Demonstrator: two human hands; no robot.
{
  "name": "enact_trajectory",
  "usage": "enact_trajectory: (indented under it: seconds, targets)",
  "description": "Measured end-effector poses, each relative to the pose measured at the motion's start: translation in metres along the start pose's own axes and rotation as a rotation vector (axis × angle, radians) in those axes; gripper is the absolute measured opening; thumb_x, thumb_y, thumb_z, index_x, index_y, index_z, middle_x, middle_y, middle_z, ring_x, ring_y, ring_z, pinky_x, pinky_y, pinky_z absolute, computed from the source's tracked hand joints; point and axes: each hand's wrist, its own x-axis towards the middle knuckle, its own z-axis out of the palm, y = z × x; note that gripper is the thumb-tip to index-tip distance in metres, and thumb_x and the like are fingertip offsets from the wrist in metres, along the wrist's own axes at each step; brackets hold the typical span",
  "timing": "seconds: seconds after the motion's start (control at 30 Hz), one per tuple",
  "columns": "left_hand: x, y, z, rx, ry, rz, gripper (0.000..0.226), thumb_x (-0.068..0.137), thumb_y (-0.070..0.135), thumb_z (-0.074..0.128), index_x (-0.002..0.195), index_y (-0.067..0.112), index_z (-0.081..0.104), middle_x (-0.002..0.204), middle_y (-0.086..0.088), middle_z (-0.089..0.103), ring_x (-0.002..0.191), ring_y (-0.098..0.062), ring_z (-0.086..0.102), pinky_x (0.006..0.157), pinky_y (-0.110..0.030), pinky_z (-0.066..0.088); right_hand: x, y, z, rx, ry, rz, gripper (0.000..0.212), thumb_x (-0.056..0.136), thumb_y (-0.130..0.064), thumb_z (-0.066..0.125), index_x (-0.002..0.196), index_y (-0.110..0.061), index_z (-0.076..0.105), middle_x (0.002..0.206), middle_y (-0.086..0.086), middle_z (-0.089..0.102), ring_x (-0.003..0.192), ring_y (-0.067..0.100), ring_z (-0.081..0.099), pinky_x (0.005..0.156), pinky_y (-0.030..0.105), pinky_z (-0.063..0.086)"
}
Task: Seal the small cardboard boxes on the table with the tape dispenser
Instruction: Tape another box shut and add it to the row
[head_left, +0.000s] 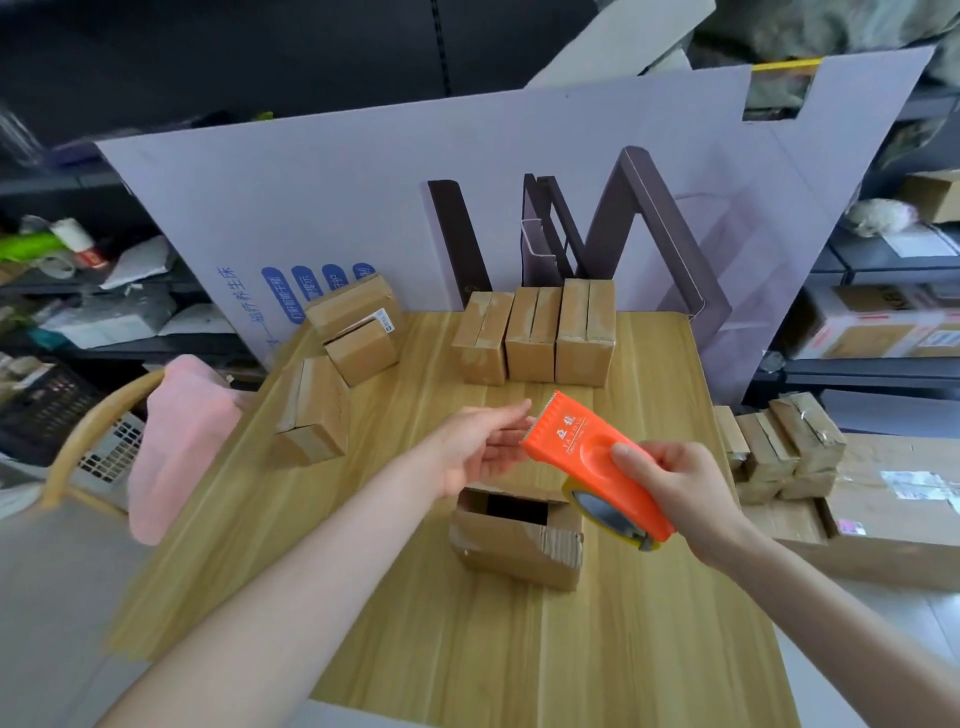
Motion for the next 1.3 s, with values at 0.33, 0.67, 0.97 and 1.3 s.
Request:
enact_trajectory:
  seconds: [0.33, 0.67, 0.97, 1.3]
  targets:
    - [-0.014, 0.019, -0.023, 0.204, 0.201, 0.151, 0.012, 0.089, 0.007, 0.063, 0.081, 0.015, 0.068, 0.062, 0.007, 0.067, 0.051, -0.001, 0.059, 0.047, -0.017, 0.046, -0.002, -0.029, 0.035, -0.131, 0.027, -0.064, 0.026, 0.087, -0.031, 0.069, 0.076, -0.008, 0.072, 0.058, 0.017, 0.067, 0.042, 0.028, 0.061, 0.036, 0.037, 0.05]
    - [-0.006, 0.02, -0.038, 0.259, 0.202, 0.077, 0.018, 0.09, 0.002, 0.058, 0.083, 0.016, 0.067, 0.067, 0.005, 0.065, 0.06, -0.005, 0.055, 0.05, -0.018, 0.043, 0.002, -0.04, 0.048, -0.31, 0.051, -0.17, 0.015, 0.084, -0.037, 0.071, 0.076, -0.024, 0.071, 0.06, 0.003, 0.069, 0.043, 0.025, 0.064, 0.031, 0.042, 0.049]
    - [0.013, 0.013, -0.049, 0.365, 0.278, 0.176, 0.027, 0.089, -0.004, 0.057, 0.07, 0.014, 0.066, 0.067, 0.001, 0.065, 0.06, -0.009, 0.054, 0.048, -0.017, 0.042, 0.009, -0.045, 0.065, -0.475, 0.058, -0.155, 0.028, 0.081, -0.046, 0.069, 0.077, -0.019, 0.071, 0.059, -0.002, 0.067, 0.042, 0.014, 0.063, 0.036, 0.034, 0.052]
    - [0.016, -0.042, -0.135, 0.368, 0.614, 0.103, 0.009, 0.088, 0.019, 0.068, 0.079, 0.015, 0.069, 0.075, -0.001, 0.066, 0.066, -0.013, 0.055, 0.076, -0.033, 0.051, 0.019, -0.005, 0.002, -0.598, 0.007, 0.053, 0.029, 0.079, -0.043, 0.073, 0.062, -0.019, 0.071, 0.052, 0.0, 0.068, 0.043, 0.021, 0.064, 0.034, 0.031, 0.048]
